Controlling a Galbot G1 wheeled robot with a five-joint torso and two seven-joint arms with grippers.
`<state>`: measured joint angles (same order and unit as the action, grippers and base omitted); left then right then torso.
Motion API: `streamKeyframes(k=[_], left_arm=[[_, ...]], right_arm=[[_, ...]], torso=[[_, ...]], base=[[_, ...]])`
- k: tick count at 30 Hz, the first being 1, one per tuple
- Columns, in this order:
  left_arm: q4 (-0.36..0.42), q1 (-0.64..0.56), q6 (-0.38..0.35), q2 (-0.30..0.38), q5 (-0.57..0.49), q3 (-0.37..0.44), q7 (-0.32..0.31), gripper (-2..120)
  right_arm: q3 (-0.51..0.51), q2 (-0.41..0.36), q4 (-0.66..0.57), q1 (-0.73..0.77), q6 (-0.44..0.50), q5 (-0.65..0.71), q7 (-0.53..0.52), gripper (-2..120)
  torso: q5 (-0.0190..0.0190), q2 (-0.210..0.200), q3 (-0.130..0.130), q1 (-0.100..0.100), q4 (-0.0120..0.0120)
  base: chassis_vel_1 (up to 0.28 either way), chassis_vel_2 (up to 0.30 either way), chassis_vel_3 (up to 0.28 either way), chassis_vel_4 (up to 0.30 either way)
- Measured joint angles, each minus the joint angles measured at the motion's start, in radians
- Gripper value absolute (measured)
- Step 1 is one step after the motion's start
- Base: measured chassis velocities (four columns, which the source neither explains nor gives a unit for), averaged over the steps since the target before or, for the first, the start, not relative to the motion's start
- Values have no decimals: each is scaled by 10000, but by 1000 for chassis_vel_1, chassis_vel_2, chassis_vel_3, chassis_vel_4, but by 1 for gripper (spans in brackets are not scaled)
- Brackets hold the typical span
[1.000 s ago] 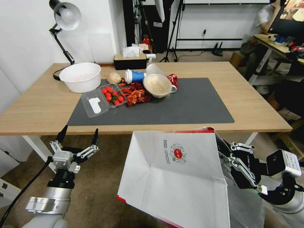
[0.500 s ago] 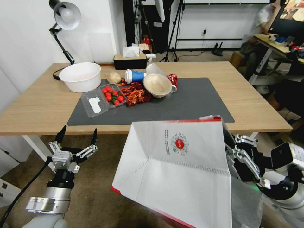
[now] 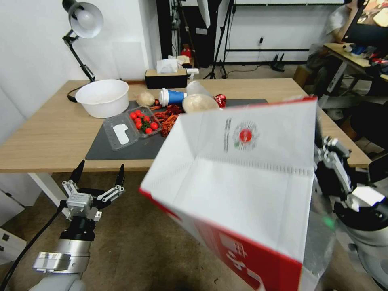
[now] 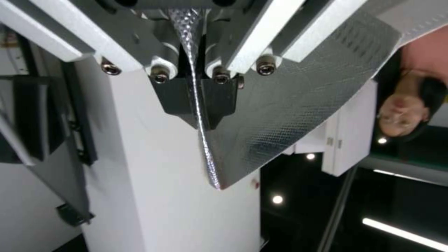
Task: Pick up the food delivery bag from the floor and place it on the table.
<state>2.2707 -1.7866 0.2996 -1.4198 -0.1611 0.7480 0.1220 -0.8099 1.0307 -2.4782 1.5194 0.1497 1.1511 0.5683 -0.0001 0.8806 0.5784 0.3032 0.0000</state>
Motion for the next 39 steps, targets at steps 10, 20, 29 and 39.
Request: streamKeyframes(k=[10, 20, 29, 39], left_arm=[[-33, -12, 64, -20, 73, -37, 3, 100], [-83, -18, 78, -46, 190, -115, 18, 100], [-92, -40, 89, -84, 305, -142, 26, 100], [-146, -104, 188, -221, 502, -235, 44, 100]], right_arm=[[350, -269, -120, -710, 359, -214, -2364, 0], [577, -787, 44, -2088, 362, 53, -5266, 0], [797, -1150, 447, -3210, 343, 369, -6882, 0], [1235, -1510, 1321, -4752, -105, 844, -9377, 0]], torso=[[1, -5, -3, -3, -1], [2, -9, -5, -5, -1], [2, -11, -6, -6, 0], [2, -12, -7, -6, 0]], base=[[0, 0, 0, 0], [0, 0, 0, 0], [0, 0, 0, 0], [0, 0, 0, 0]])
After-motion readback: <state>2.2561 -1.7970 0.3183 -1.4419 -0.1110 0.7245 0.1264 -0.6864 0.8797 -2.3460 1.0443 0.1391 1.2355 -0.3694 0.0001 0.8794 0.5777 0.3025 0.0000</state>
